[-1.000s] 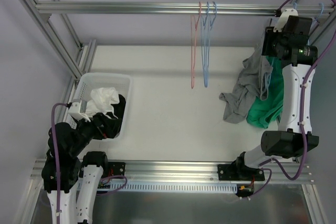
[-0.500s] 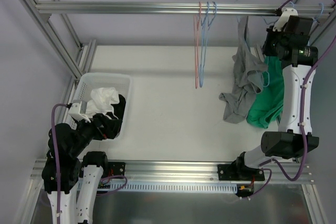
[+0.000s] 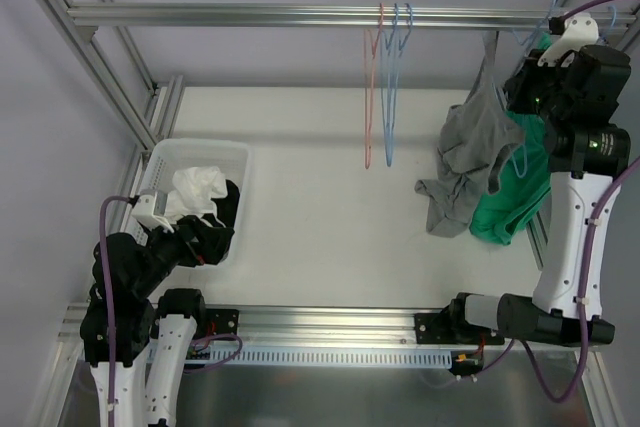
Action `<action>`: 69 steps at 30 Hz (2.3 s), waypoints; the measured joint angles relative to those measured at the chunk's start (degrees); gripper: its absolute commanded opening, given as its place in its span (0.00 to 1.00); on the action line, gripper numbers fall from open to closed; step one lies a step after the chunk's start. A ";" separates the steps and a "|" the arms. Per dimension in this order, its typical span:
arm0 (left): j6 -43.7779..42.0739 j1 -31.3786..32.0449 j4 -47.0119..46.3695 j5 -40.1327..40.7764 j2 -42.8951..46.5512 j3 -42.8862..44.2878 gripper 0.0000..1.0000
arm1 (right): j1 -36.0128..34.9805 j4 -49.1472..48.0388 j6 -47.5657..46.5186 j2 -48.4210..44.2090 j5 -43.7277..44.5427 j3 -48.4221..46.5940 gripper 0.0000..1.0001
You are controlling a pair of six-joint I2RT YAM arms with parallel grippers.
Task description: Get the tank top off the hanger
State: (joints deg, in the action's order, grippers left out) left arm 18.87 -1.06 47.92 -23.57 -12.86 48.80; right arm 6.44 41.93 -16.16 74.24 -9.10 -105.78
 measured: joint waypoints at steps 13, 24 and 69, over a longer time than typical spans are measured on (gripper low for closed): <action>-0.20 0.00 0.04 -2.03 -3.61 0.72 0.99 | -0.28 -2.23 2.82 -13.62 -3.41 17.55 0.00; 1.49 12.02 -3.50 -9.51 -30.47 28.72 0.99 | -0.33 6.56 6.69 -41.51 -8.90 29.20 0.00; 1.36 74.60 -24.94 31.80 -91.78 65.22 0.03 | -14.91 25.75 9.70 -58.34 -5.31 26.93 0.00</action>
State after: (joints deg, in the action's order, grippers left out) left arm 20.23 73.54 22.98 8.23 -104.64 114.02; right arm -8.47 67.68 -6.46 15.90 -14.41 -78.85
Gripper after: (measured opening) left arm 0.204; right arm 0.023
